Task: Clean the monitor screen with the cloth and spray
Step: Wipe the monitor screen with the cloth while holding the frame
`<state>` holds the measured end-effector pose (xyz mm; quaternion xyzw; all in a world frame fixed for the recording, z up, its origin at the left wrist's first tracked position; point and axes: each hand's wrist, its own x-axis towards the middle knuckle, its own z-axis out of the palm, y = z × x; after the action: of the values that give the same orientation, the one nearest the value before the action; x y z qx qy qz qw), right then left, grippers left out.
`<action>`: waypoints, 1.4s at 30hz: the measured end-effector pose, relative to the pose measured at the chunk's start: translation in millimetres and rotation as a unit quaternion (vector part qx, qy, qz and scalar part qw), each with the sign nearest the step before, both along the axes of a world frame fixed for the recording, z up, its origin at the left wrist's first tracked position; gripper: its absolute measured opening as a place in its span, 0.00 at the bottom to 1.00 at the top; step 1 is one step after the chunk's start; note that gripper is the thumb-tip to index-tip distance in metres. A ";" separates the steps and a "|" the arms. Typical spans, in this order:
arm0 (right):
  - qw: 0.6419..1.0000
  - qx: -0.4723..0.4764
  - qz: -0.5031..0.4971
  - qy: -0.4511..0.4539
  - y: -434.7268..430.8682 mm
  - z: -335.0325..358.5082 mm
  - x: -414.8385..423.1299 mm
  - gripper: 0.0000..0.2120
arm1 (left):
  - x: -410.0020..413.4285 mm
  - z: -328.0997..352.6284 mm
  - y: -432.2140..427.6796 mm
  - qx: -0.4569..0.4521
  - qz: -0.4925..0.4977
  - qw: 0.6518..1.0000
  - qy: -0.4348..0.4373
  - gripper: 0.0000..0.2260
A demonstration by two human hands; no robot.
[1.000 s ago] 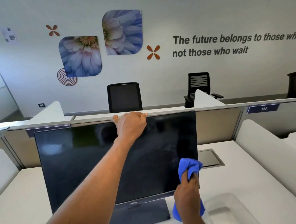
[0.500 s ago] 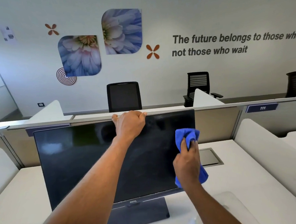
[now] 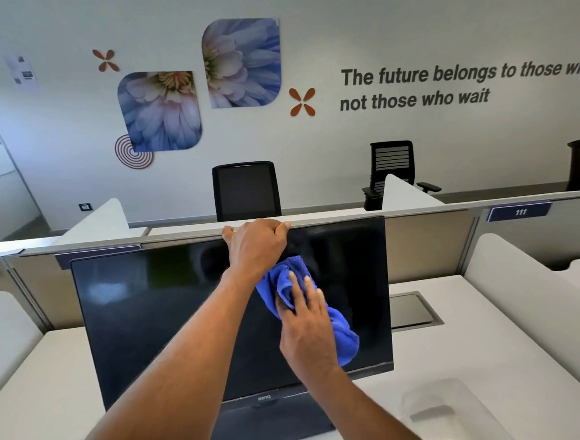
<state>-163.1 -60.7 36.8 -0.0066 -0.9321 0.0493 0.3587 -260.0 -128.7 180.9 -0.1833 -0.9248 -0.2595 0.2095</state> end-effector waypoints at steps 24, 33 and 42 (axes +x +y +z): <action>0.997 -0.048 -0.062 0.013 4.7 0.6 0.8 0.27 | -0.8 14.1 -48.6 -0.046 0.046 0.996 -0.064 0.19; 0.972 -0.149 -0.180 -0.023 21.8 8.1 -11.5 0.27 | -18.3 -4.9 -183.4 0.007 0.264 0.963 -0.052 0.25; 0.993 -0.045 -0.072 -0.076 -90.1 5.4 -26.6 0.30 | -8.5 -2.6 -183.9 0.016 0.233 0.971 -0.055 0.25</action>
<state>-189.7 -150.7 42.2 -0.0933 -0.9507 0.0652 0.2883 -268.5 -312.6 178.3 0.0548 -0.9480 -0.2278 0.2156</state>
